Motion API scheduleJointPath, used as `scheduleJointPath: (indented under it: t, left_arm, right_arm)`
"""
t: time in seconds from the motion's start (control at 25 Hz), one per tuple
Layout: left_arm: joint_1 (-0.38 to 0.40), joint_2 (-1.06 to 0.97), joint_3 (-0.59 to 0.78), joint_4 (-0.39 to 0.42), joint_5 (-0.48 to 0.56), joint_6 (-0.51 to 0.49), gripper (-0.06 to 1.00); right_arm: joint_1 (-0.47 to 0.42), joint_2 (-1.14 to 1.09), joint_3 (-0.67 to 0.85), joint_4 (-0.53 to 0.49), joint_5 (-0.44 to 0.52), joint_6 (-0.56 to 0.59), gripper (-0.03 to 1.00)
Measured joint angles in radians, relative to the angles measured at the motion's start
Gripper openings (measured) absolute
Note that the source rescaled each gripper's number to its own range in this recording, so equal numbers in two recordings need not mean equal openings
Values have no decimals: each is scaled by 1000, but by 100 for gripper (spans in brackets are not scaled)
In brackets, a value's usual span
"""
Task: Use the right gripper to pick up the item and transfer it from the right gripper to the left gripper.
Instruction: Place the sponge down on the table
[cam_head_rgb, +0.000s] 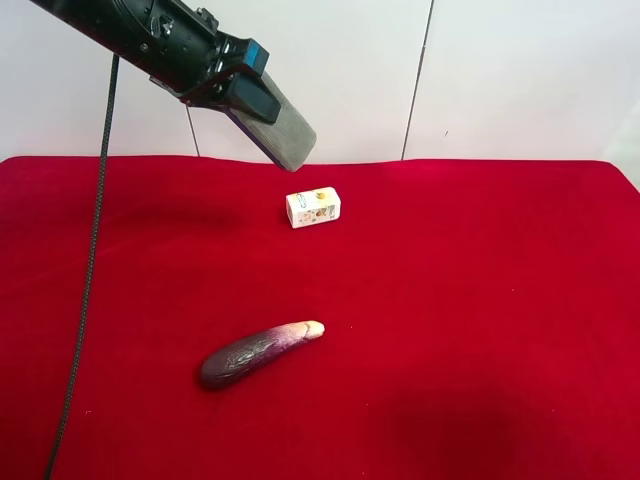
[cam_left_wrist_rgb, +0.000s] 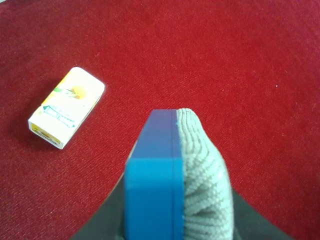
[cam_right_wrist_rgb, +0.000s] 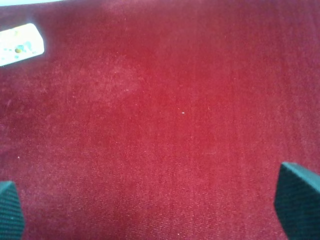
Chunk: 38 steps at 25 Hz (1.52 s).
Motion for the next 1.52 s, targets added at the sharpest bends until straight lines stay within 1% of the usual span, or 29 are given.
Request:
scheduleJointPath:
  t: [0.6,0.8,0.88,1.0,1.12,1.28,1.4,1.52]
  left_arm:
    - [0,0,0,0,-1,0,1]
    - [3,0,0,0,-30,0,1]
    - [21,2,0,0,12,0,1]
    - [52,17,0,37,91,0,1]
    - [88,46,0,55,166,-9,1]
    - [126,87,0,68,211,-15,1]
    - [143,129,0,68,218,-16,1]
    - [172,178,0,42,222,-16,1]
  right_arm:
    - [0,0,0,-6,0,0,100]
    - [0,0,0,-6,0,0,100]
    - [0,0,0,-6,0,0,100]
    - [0,0,0,-6,0,0,100]
    - [0,0,0,-6,0,0,100]
    - [0,0,0,-6,0,0,100]
    - [0,0,0,-6,0,0,100]
    - [0,0,0,-6,0,0,100]
